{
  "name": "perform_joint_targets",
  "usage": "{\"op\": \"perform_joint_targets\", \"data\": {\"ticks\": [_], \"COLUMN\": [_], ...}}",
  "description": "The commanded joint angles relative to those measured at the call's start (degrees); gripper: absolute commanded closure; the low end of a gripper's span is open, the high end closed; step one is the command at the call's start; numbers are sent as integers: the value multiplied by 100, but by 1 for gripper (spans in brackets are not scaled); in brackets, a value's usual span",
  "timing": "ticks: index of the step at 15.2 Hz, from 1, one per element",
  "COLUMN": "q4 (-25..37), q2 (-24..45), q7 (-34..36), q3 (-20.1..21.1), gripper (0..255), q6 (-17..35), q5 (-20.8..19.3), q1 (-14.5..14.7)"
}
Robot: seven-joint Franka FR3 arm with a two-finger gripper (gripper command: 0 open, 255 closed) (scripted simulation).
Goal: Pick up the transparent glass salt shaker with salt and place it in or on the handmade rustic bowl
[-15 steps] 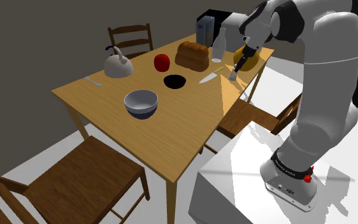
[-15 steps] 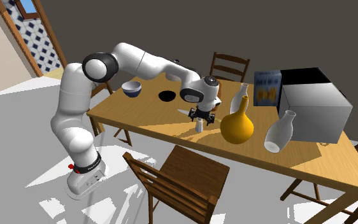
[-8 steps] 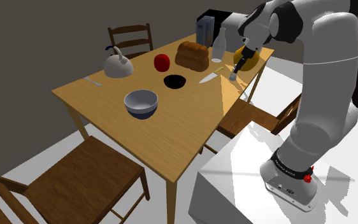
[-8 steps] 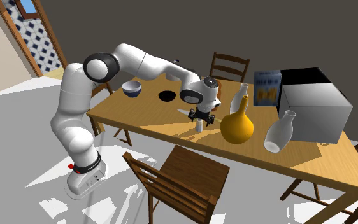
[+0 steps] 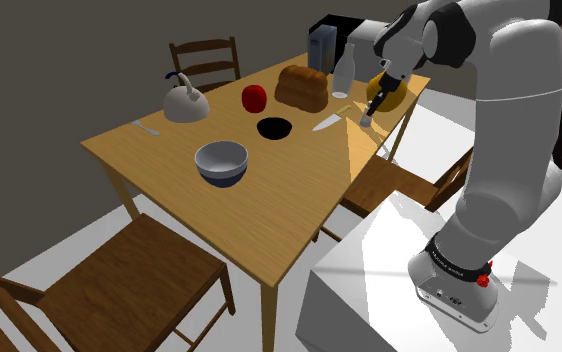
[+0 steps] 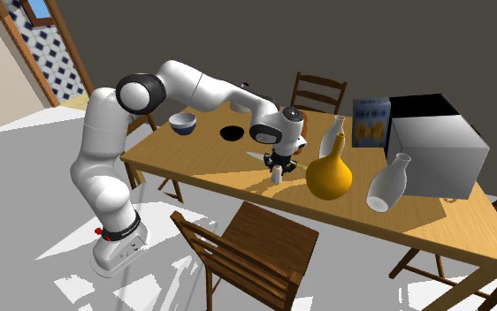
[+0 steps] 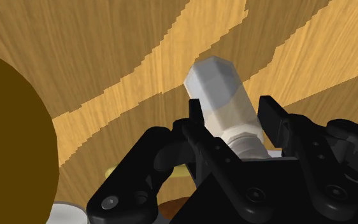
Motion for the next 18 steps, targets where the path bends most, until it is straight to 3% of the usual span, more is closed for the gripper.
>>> {"op": "perform_joint_targets", "data": {"ticks": [1, 18], "q4": [-1, 467], "q2": [1, -510], "q7": [0, 497], "q3": [1, -258], "gripper": [255, 255], "q6": [0, -778], "q5": [0, -519], "q1": [1, 138]}}
